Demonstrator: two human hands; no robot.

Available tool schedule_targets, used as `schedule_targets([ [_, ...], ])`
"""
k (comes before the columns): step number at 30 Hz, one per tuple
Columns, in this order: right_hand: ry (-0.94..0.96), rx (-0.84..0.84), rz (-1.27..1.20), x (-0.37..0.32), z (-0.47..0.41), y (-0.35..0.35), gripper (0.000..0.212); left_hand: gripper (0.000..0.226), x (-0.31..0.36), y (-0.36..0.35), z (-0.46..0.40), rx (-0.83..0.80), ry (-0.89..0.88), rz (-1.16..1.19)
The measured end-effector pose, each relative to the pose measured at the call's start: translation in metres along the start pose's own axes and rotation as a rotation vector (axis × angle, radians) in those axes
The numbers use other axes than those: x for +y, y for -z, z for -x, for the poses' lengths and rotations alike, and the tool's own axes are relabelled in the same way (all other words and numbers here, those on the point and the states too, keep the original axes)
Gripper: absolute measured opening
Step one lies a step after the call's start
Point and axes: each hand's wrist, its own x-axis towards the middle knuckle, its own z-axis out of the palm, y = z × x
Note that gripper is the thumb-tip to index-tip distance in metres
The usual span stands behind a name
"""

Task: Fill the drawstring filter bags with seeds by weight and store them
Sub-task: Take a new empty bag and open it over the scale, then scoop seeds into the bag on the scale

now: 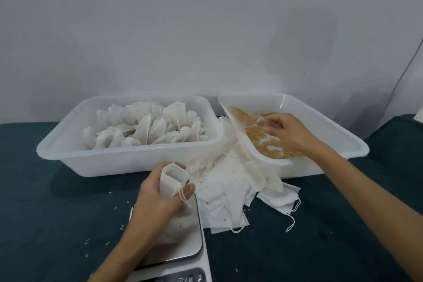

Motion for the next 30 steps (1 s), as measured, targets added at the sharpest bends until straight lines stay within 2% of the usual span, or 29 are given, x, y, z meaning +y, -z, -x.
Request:
schedule_targets([
  [2,0.109,-0.043,-0.075,-0.023,0.021,-0.003,0.019,0.029,0.000,0.001,-0.001,0.005,0.012,-0.016],
  [5,0.199,-0.118,-0.142,-0.052,0.048,-0.006,0.029,0.032,0.000,0.002,-0.002,0.025,0.019,-0.048],
  [9,0.330,-0.140,0.014,-0.074,0.070,-0.008,0.031,0.039,0.001,0.005,-0.003,0.021,0.019,-0.053],
  [12,0.388,-0.102,0.073,-0.081,0.076,-0.004,0.037,0.033,0.003,0.008,-0.003,-0.012,-0.003,-0.045],
  [19,0.480,-0.036,0.255,-0.084,0.078,0.002,0.035,0.033,0.005,0.009,-0.001,0.024,0.000,-0.077],
  [30,0.455,-0.026,0.427,-0.103,0.089,0.009,0.034,0.032,0.006,0.006,0.000,0.015,-0.014,-0.112],
])
